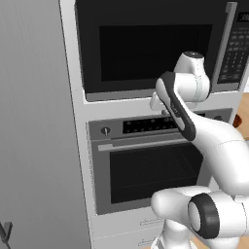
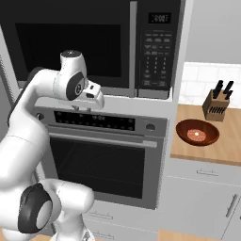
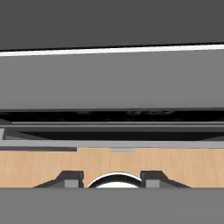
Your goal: Open the microwave, place the bowl with waffle inside the microwave, then close the microwave door and turn it on.
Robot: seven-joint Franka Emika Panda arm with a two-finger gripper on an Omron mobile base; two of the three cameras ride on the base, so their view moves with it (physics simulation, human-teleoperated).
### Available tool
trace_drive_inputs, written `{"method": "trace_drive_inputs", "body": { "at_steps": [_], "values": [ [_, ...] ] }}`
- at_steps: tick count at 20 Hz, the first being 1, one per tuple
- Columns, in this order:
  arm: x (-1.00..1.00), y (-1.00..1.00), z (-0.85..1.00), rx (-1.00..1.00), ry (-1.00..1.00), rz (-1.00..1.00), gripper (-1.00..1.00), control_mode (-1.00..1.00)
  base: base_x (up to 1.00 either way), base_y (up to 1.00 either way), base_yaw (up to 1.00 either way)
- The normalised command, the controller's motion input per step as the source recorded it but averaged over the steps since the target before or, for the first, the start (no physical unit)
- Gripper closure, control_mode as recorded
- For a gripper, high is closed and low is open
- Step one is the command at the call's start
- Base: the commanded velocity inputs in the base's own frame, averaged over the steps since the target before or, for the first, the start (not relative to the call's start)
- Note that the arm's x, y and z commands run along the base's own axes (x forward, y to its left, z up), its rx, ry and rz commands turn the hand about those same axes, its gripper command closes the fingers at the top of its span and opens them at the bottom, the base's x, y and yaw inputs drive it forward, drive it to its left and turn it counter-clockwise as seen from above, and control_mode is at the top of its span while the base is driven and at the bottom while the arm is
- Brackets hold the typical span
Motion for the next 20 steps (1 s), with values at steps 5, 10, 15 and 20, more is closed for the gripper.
{"method": "trace_drive_inputs", "body": {
  "at_steps": [5, 10, 15, 20],
  "values": [
    [0.00, 0.00, -0.05, -0.01, 0.03, 0.00, -1.00, -1.00, 0.00, 0.00, 0.00],
    [-0.01, 0.00, -0.03, -0.01, 0.02, 0.00, -1.00, -1.00, 0.00, 0.00, 0.00],
    [-0.53, -0.03, 0.30, 0.00, -0.46, 0.00, -1.00, -1.00, 0.00, 0.00, 0.00],
    [-0.07, 0.00, 0.99, -0.01, -0.64, 0.00, -1.00, -1.00, 0.00, 0.00, 0.00]
  ]
}}
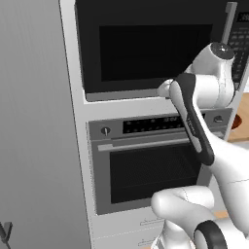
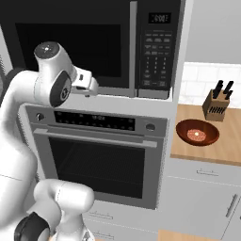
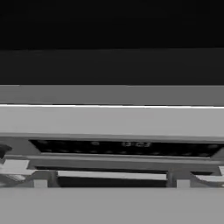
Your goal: Open the microwave, place the bowl with waffle inside the microwave, then close the microwave door and turn it on.
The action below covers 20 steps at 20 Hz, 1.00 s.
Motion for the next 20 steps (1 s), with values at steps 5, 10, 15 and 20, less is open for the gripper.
{"method": "trace_drive_inputs", "body": {
  "at_steps": [5, 10, 15, 20],
  "values": [
    [0.08, -0.12, 1.00, 0.00, -0.59, 0.00, -1.00, -1.00, 0.00, 0.00, 0.00],
    [0.33, -0.37, 0.94, 0.00, -0.45, 0.00, -1.00, -1.00, 0.00, 0.00, 0.00],
    [0.17, -0.47, 0.50, -0.01, -0.28, 0.00, -1.00, -1.00, 0.00, 0.00, 0.00],
    [0.00, -0.62, 0.17, -0.01, -0.09, -0.04, -1.00, -1.00, 0.00, 0.00, 0.00]
  ]
}}
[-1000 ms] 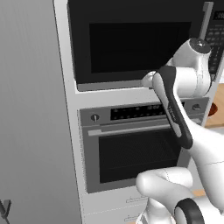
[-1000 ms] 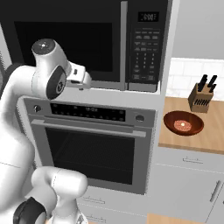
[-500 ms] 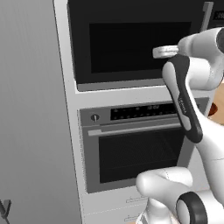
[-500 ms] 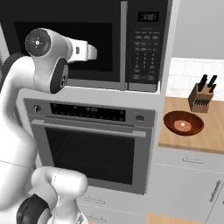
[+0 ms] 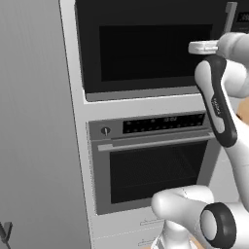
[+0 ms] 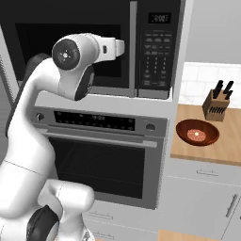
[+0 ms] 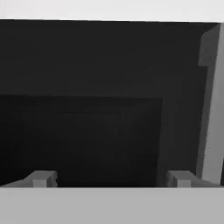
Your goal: Open the microwave, place the bowl with waffle inside the microwave, then close the microwave door and turn it on.
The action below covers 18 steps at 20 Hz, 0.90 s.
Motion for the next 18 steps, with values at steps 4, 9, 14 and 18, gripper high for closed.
{"method": "trace_drive_inputs", "body": {
  "at_steps": [4, 9, 14, 18],
  "values": [
    [-0.42, -0.53, 0.23, 0.00, 0.00, -0.03, -1.00, -1.00, 0.00, 0.00, 0.00],
    [-0.31, -0.45, 0.33, -0.03, 0.08, -0.01, -1.00, -1.00, 0.00, 0.00, 0.00],
    [0.00, -0.06, -0.11, -0.06, 0.28, 0.00, -1.00, -1.00, 0.00, 0.00, 0.00],
    [0.22, 0.00, -0.37, 0.00, 0.14, 0.00, -1.00, -1.00, 0.00, 0.00, 0.00]
  ]
}}
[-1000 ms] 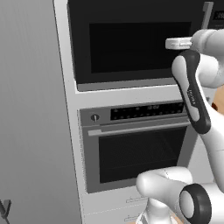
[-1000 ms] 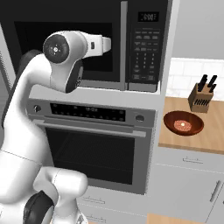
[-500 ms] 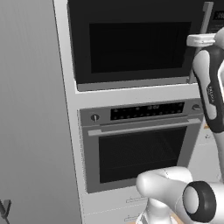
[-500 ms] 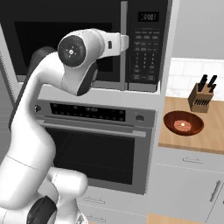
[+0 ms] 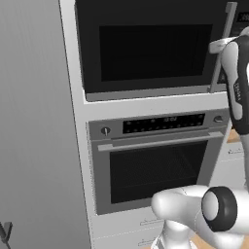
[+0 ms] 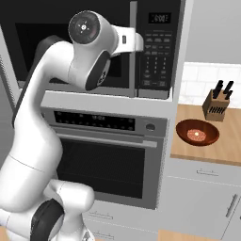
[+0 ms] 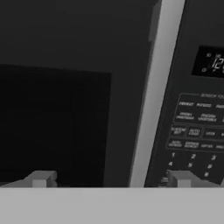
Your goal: Open the microwave, place the bowl with waffle inside the microwave, then close the microwave door and turn it on.
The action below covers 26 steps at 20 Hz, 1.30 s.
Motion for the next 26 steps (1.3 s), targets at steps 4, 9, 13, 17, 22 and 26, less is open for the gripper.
{"method": "trace_drive_inputs", "body": {
  "at_steps": [4, 9, 13, 17, 22, 26],
  "values": [
    [0.46, -0.09, -0.35, 0.00, 0.11, -0.03, -1.00, -1.00, 0.00, 0.00, 0.00],
    [0.56, -0.32, -0.18, 0.00, 0.11, -0.09, -1.00, -1.00, 0.00, 0.00, 0.00],
    [0.47, -0.30, -0.02, 0.00, 0.16, -0.06, -1.00, -1.00, 0.00, 0.00, 0.00],
    [0.41, -0.11, 0.00, 0.00, 0.16, -0.01, -1.00, -1.00, 0.00, 0.00, 0.00],
    [0.20, -0.01, -0.19, 0.04, 0.03, 0.00, -1.00, -1.00, 0.00, 0.00, 0.00],
    [0.00, 0.00, -0.35, 0.08, -0.11, 0.00, -1.00, -1.00, 0.00, 0.00, 0.00]
  ]
}}
